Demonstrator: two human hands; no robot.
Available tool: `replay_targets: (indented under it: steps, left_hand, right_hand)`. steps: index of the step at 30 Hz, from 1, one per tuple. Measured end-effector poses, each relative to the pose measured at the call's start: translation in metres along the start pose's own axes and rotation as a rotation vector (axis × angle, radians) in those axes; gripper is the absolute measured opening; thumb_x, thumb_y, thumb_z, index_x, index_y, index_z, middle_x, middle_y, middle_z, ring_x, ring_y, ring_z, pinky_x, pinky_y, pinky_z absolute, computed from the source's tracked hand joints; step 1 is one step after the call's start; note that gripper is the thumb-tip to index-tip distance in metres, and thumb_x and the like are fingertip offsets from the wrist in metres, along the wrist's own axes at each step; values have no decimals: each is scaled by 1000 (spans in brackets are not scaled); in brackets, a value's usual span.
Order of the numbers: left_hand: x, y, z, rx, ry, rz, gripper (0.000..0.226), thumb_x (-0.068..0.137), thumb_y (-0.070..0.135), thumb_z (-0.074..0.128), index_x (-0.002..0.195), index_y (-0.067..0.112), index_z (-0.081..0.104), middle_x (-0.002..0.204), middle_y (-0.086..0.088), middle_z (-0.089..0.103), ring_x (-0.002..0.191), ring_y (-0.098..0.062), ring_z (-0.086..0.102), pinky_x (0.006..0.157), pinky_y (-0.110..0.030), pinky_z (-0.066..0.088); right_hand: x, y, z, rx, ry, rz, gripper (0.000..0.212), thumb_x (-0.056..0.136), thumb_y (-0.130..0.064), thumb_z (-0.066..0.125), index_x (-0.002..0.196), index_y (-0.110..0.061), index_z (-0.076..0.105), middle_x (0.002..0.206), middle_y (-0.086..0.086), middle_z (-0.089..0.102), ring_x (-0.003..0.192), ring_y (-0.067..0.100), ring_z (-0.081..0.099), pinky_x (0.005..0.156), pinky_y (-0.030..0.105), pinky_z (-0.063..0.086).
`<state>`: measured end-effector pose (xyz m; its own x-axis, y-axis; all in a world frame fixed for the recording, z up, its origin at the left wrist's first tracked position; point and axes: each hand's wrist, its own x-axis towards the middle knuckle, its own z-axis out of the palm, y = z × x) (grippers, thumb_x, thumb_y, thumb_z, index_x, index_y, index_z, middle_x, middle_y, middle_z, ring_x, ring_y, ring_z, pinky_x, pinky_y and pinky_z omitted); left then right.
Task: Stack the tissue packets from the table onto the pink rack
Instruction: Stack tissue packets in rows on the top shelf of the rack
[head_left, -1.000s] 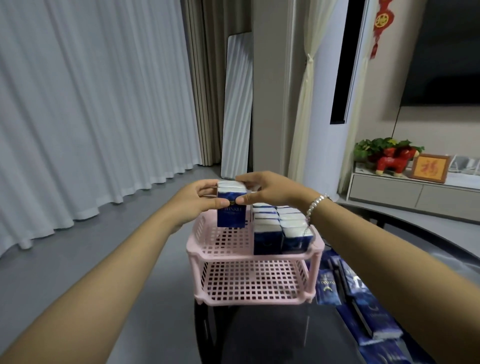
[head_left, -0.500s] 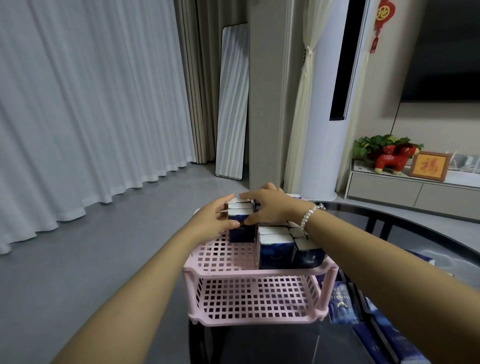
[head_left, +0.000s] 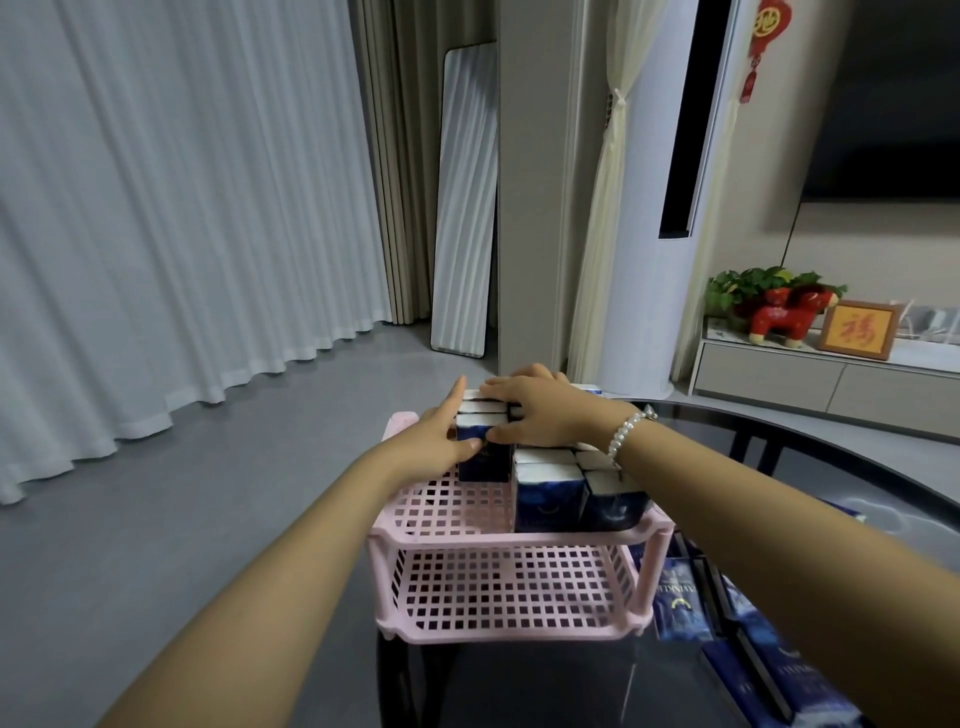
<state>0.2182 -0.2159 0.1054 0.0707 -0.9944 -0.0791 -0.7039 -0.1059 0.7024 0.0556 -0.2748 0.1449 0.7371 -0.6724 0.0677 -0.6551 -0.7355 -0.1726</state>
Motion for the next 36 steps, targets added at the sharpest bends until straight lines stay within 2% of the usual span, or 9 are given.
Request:
replay_targets:
  steps: [5,10,14,18,23,27,31,34,36]
  left_hand:
    - [-4,-7,0,-76,21,39,85,93,32,56,146,46,-9,159,2,12,142,-19,28,112,-38,31]
    - [-10,-7,2,-193,97,88,80,93,26,58,150,38,3,158,-1,18,138,-15,35,103,-34,41]
    - [-16,-5,3,-228,165,95,73,93,26,58,151,32,14,156,-3,26,139,-16,33,111,-39,34]
    - [-32,8,8,-178,362,156,52,95,25,54,144,25,36,147,0,40,134,-11,39,106,-25,32]
    - [-72,38,20,-235,585,290,27,93,18,55,117,29,61,119,10,59,110,-2,53,91,-17,42]
    - [-103,67,45,-282,559,380,22,93,16,56,110,26,65,111,13,61,97,3,57,76,-4,43]
    - [-128,88,85,-361,446,406,21,94,15,55,109,25,65,110,12,64,93,5,58,78,-11,48]
    - [-142,96,126,-431,351,379,20,93,12,56,103,28,64,105,9,66,92,1,60,74,-8,47]
    - [-147,98,158,-478,298,343,21,93,11,56,100,30,64,100,7,68,90,-6,62,71,-10,48]
  right_hand:
    - [-4,1,2,87,41,-10,65,88,-39,58,145,-26,31,147,-5,38,137,18,20,109,36,18]
    - [-5,-2,1,87,41,-22,63,88,-39,58,145,-27,33,149,-7,36,138,18,20,111,37,17]
    - [-9,-5,-1,92,59,-29,60,88,-38,58,143,-27,36,148,-7,38,137,18,22,110,37,18]
    - [-23,-8,-6,171,148,-25,49,90,-33,57,137,-26,45,139,-6,49,133,16,27,109,36,26]
    - [-67,-16,-12,302,312,-12,39,91,-32,56,129,-28,53,125,-9,57,124,13,33,102,33,33]
    - [-116,-18,-15,382,402,-10,33,90,-29,58,123,-26,59,116,-9,62,116,8,40,93,25,38]
    - [-174,-3,-9,379,418,62,28,89,-31,59,116,-27,63,105,-21,59,110,3,44,87,21,39]
    - [-220,13,2,382,411,140,24,88,-29,61,111,-27,67,102,-19,64,102,5,53,82,19,44]
    - [-250,24,15,437,376,196,23,88,-26,62,110,-24,68,103,-13,67,90,-3,58,78,12,46]
